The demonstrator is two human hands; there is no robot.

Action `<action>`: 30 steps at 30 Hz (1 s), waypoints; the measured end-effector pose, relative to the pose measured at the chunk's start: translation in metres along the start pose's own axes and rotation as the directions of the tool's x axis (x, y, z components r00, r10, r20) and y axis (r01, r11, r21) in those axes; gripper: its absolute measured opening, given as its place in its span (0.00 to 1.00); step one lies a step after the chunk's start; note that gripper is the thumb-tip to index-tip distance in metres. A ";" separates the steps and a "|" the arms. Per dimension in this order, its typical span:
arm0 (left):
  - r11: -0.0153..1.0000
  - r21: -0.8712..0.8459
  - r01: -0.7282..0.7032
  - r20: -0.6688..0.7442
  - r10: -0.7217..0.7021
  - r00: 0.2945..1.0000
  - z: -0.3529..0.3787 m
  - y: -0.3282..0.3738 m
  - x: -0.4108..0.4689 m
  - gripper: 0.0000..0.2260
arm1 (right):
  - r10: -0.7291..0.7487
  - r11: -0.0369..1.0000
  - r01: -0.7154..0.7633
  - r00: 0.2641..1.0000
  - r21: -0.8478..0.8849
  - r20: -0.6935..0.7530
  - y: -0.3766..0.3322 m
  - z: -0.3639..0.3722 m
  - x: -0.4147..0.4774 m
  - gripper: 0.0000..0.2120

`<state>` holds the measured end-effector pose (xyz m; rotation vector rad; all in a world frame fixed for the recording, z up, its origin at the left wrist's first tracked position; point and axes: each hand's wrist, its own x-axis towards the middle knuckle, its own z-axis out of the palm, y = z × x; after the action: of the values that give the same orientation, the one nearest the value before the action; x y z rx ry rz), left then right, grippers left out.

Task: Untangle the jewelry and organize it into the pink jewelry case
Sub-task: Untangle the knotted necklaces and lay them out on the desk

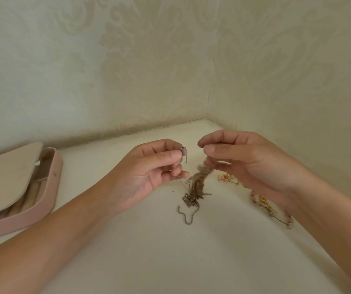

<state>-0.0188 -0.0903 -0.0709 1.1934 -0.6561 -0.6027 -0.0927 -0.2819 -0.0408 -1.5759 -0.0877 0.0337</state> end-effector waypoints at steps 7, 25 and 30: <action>0.993 0.116 -0.005 -0.010 0.006 1.000 0.003 0.000 -0.002 0.04 | -0.059 0.936 0.045 0.998 -0.348 -0.029 -0.001 0.012 -0.003 0.14; 0.997 0.068 0.047 -0.081 -0.042 0.996 0.004 -0.002 0.001 0.08 | -0.204 0.918 0.122 0.961 -0.377 -0.185 0.003 0.013 -0.002 0.06; 0.998 0.060 0.029 -0.079 -0.024 0.997 0.003 -0.003 0.003 0.09 | -0.159 0.943 0.104 0.975 -0.315 -0.155 0.004 0.012 0.000 0.04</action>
<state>-0.0194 -0.0955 -0.0729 1.2784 -0.5963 -0.5586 -0.0934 -0.2703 -0.0444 -1.8722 -0.0595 -0.2371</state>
